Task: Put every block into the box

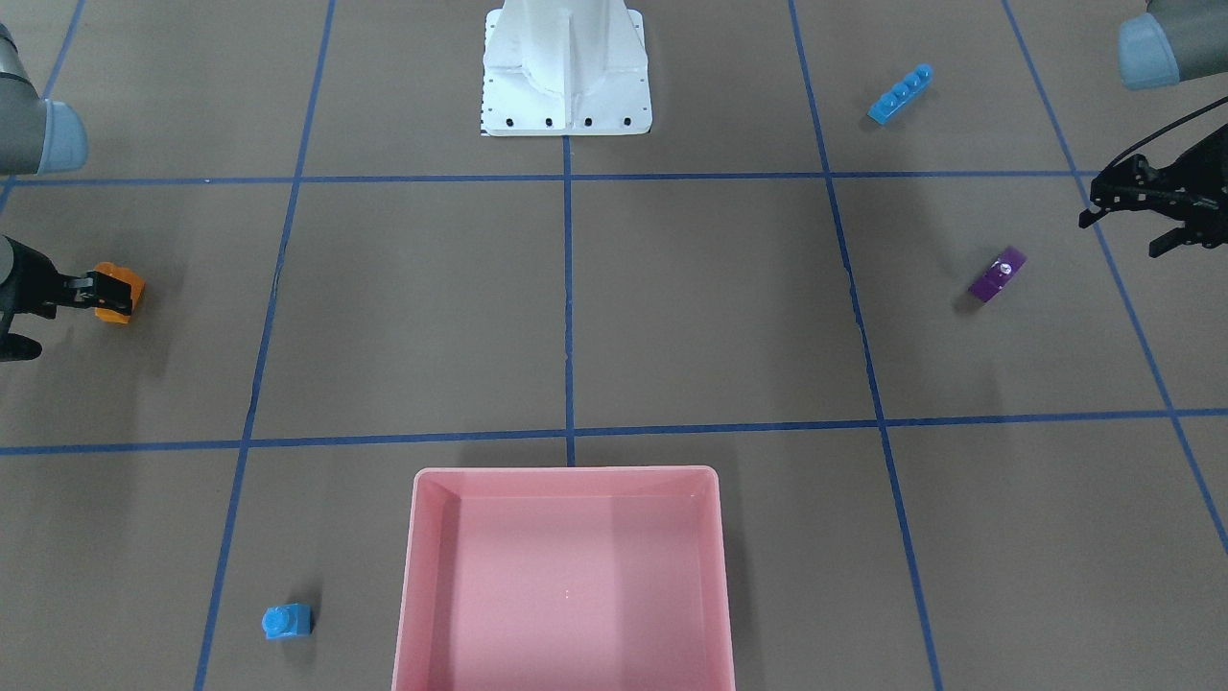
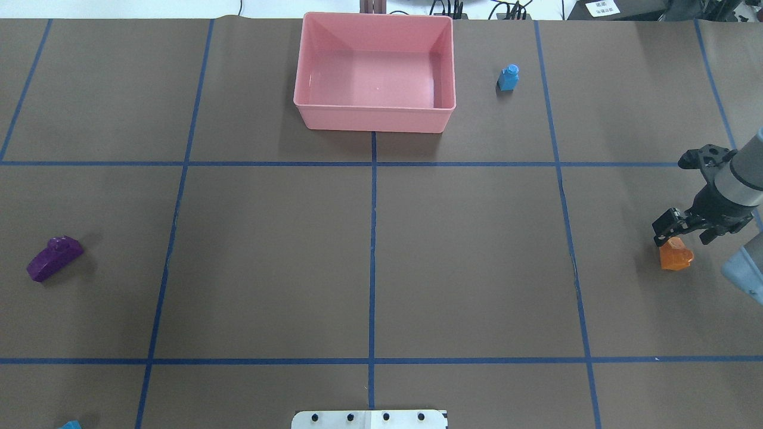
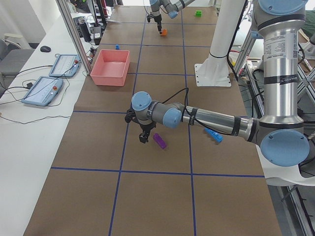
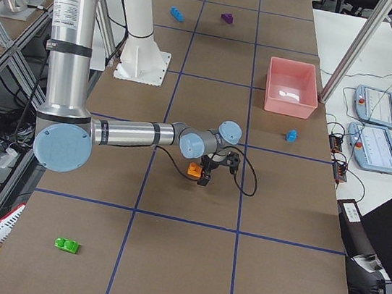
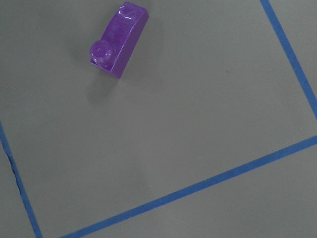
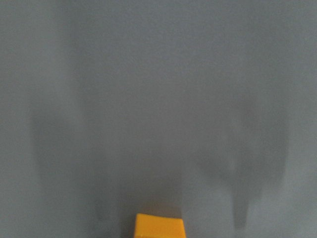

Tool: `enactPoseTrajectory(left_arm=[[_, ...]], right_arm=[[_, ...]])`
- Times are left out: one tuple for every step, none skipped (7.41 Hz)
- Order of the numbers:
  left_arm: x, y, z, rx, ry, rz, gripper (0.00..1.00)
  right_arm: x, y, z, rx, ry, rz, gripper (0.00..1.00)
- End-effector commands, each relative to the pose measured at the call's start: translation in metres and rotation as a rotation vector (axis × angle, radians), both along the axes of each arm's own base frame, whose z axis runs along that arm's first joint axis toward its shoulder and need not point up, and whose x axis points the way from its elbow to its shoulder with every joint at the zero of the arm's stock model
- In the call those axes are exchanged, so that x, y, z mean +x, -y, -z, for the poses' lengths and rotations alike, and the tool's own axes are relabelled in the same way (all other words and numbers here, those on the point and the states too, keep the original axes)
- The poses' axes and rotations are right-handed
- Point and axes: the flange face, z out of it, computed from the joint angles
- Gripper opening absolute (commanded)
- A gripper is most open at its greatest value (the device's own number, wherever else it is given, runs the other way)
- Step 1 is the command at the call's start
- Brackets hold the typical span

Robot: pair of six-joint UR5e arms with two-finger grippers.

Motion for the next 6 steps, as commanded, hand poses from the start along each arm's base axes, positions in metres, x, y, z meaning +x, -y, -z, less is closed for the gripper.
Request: enactPoseTrajectory(left_arm=[[0.001, 0.001, 0.0, 0.001, 0.0, -0.002, 1.0], [0.011, 0.0, -0.003, -0.003, 0.009, -0.021, 1.0], [0.023, -0.002, -0.001, 0.025, 0.042, -0.041, 1.0], [0.051, -0.005, 0.004, 0.116, 0.065, -0.087, 1.0], [0.074, -0.011, 0.001, 0.206, 0.115, -0.115, 1.0], [0.1, -0.02, -0.002, 0.235, 0.145, -0.169, 1.0]], right_arm=[[-0.007, -0.003, 0.011, -0.005, 0.008, -0.005, 0.01], [-0.008, -0.003, 0.018, -0.004, 0.026, -0.005, 0.0], [-0.007, -0.006, 0.034, -0.014, 0.059, -0.018, 0.0], [-0.007, -0.007, 0.061, -0.019, 0.082, -0.055, 0.0], [-0.008, -0.005, 0.079, -0.004, 0.099, -0.062, 0.0], [-0.016, 0.008, 0.1, 0.022, 0.123, -0.063, 0.0]])
